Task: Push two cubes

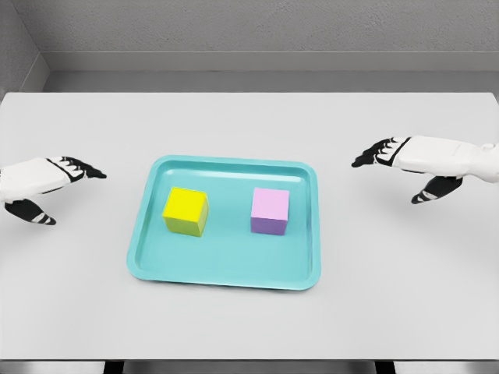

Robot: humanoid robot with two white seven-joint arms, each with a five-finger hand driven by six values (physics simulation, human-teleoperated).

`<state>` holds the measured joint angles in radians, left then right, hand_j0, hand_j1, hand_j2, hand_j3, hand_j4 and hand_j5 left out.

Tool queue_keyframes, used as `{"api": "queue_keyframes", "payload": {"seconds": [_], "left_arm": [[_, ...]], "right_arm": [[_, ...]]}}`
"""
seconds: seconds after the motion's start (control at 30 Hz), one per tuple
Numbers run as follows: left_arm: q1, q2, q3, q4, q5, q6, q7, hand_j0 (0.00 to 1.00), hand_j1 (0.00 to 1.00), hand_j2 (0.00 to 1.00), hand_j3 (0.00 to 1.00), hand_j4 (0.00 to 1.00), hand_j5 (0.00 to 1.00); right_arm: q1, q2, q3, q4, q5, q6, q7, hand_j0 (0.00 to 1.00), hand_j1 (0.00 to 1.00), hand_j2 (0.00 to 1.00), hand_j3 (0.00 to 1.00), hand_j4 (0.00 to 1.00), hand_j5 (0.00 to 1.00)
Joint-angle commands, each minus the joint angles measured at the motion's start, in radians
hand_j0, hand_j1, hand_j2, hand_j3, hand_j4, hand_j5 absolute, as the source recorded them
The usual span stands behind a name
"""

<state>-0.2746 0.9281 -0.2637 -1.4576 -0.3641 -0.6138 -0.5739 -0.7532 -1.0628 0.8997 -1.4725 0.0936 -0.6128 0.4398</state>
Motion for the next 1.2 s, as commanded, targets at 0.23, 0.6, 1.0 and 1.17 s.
{"api": "queue_keyframes", "payload": {"seconds": [0.23,0.6,1.0,1.17], "left_arm": [[-0.002,0.084,0.026,-0.153,0.042,0.003,-0.037,0.86,0.86,0.86,0.86,0.86,0.86],[0.023,0.167,0.012,-0.305,-0.035,0.003,-0.037,0.66,0.66,0.66,0.66,0.66,0.66],[-0.009,0.074,-0.019,-0.305,-0.142,0.003,-0.037,0.68,0.68,0.68,0.68,0.68,0.68],[-0.055,0.017,-0.086,-0.305,-0.142,0.003,-0.037,0.69,0.69,0.69,0.69,0.69,0.69]], "right_arm": [[-0.015,-0.029,0.002,-0.003,-0.005,0.002,-0.009,0.61,0.61,0.61,0.61,0.61,0.61],[-0.046,0.092,0.002,-0.003,0.067,0.002,0.171,0.13,0.13,0.13,0.13,0.13,0.13],[-0.215,0.288,0.168,0.018,0.204,0.002,0.171,0.11,0.11,0.11,0.11,0.11,0.11],[-0.262,0.297,0.258,0.009,0.213,0.002,0.171,0.11,0.11,0.11,0.11,0.11,0.11]]}}
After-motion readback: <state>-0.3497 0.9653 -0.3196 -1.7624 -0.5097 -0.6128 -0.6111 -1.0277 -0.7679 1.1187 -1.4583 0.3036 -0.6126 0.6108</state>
